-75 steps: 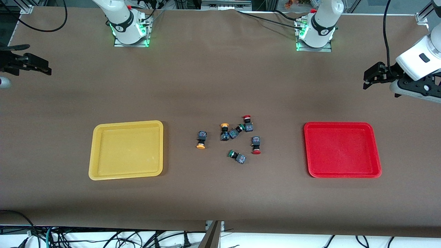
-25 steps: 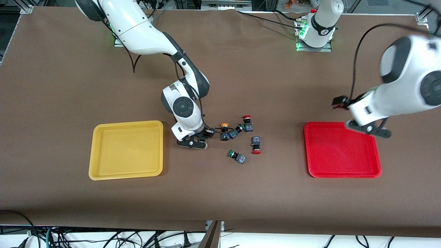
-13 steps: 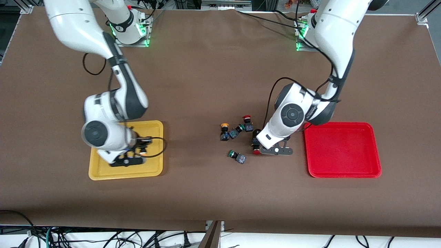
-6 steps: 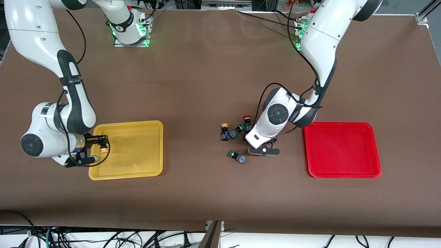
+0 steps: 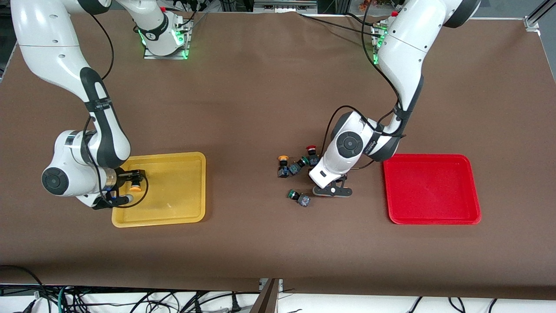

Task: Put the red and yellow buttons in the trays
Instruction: 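Release the orange button in the yellow tray while the left gripper carries the red button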

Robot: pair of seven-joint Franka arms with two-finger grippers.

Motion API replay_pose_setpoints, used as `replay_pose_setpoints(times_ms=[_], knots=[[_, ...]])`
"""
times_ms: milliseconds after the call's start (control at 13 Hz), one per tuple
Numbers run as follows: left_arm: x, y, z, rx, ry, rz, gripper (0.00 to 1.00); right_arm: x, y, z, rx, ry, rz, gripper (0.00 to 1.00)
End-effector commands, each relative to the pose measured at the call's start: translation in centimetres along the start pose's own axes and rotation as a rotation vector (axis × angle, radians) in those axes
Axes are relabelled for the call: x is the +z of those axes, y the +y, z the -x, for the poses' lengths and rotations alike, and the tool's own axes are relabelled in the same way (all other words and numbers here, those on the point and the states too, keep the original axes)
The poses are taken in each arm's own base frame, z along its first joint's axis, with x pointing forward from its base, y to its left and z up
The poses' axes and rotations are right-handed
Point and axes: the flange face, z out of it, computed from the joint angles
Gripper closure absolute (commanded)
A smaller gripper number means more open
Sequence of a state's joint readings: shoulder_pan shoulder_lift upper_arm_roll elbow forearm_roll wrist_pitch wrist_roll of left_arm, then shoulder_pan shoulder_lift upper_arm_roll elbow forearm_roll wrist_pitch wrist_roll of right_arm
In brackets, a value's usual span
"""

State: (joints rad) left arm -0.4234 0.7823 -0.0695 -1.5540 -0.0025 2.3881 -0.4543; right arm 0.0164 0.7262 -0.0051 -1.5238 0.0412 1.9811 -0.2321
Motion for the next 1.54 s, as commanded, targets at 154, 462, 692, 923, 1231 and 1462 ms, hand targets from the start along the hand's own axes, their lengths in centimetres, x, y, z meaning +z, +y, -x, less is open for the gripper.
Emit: replay_pose_setpoints(times_ms=[154, 462, 692, 923, 1231, 1462], knots=[[-12.5, -10.2, -2.4, -0.064, -0.135, -0.075, 0.85, -6.0, -18.3, -1.6, 0.149, 0.009, 0.035, 0.00], [-14.1, -22.7, -3.5, 0.147, -0.246, -0.045, 0.85, -2.5, -33.6, -1.4, 0.335, 0.123, 0.044, 0.00], [-11.3, -29.0, -3.7, 0.232, -0.280, -0.009, 0.84, -1.4, -38.7, -0.8, 0.365, 0.184, 0.015, 0.00], [-8.4, -30.6, -3.3, 0.279, -0.263, 0.000, 0.82, -1.2, -43.2, 0.1, 0.364, 0.246, -0.024, 0.00], [-4.9, -30.7, -1.8, 0.280, -0.237, -0.002, 0.76, 0.2, -47.3, 0.7, 0.366, 0.299, -0.097, 0.00], [-3.9, -30.8, -1.6, 0.279, -0.249, 0.000, 0.38, 3.2, -49.5, 1.0, 0.338, 0.317, -0.103, 0.00]])
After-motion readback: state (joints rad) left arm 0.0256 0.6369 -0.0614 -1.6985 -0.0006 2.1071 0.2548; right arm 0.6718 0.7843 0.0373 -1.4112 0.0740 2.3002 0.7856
